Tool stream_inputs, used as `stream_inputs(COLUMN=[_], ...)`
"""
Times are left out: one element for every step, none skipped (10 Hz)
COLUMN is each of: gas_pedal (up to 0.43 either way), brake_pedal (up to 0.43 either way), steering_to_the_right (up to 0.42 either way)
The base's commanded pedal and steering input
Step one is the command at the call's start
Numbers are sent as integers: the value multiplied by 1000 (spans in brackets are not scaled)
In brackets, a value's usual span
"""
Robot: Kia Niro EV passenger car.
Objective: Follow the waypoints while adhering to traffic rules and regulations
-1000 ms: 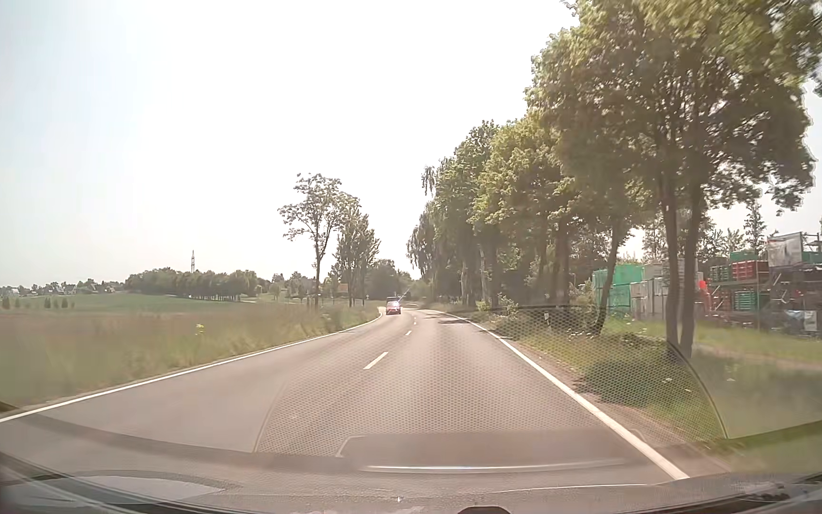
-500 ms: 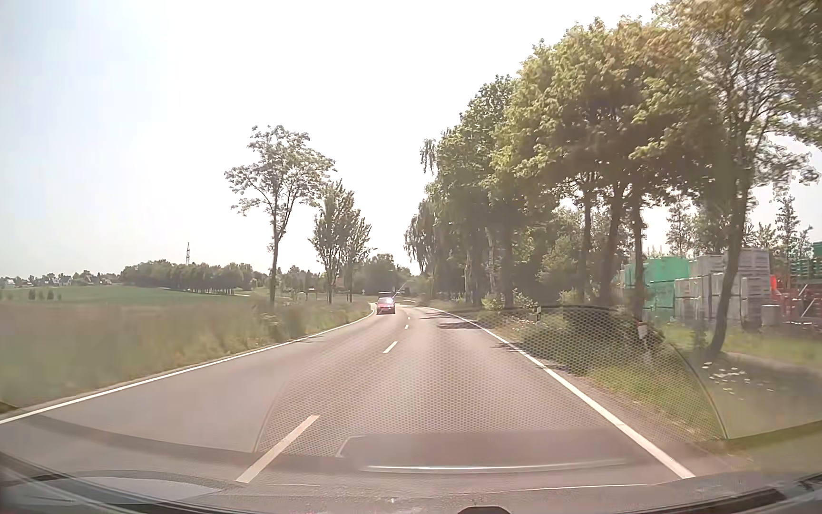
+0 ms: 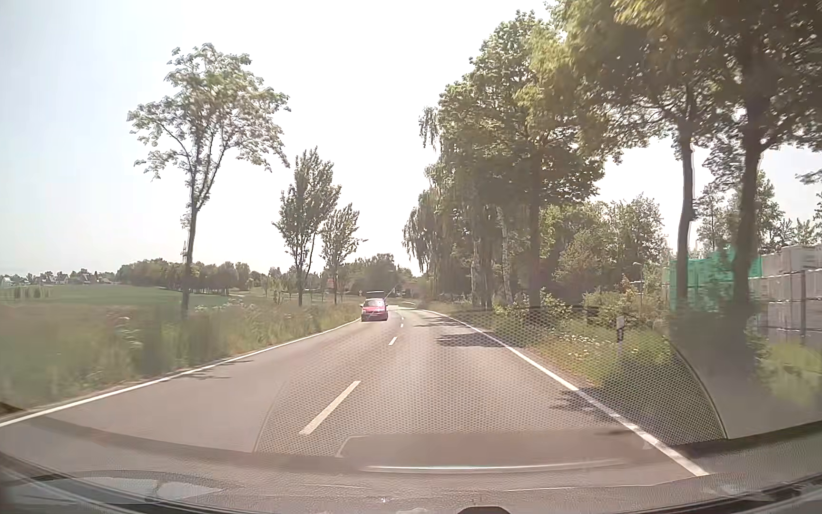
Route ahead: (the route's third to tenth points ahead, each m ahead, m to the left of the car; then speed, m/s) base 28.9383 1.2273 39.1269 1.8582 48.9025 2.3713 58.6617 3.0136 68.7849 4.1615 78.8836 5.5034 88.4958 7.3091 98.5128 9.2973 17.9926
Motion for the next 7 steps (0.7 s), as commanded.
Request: stream_inputs(gas_pedal=[169, 157, 157, 157, 157, 157, 157], brake_pedal=[0, 0, 0, 0, 0, 0, 0], steering_to_the_right=[-6, -7, -6, -7, -7, -7, -7])
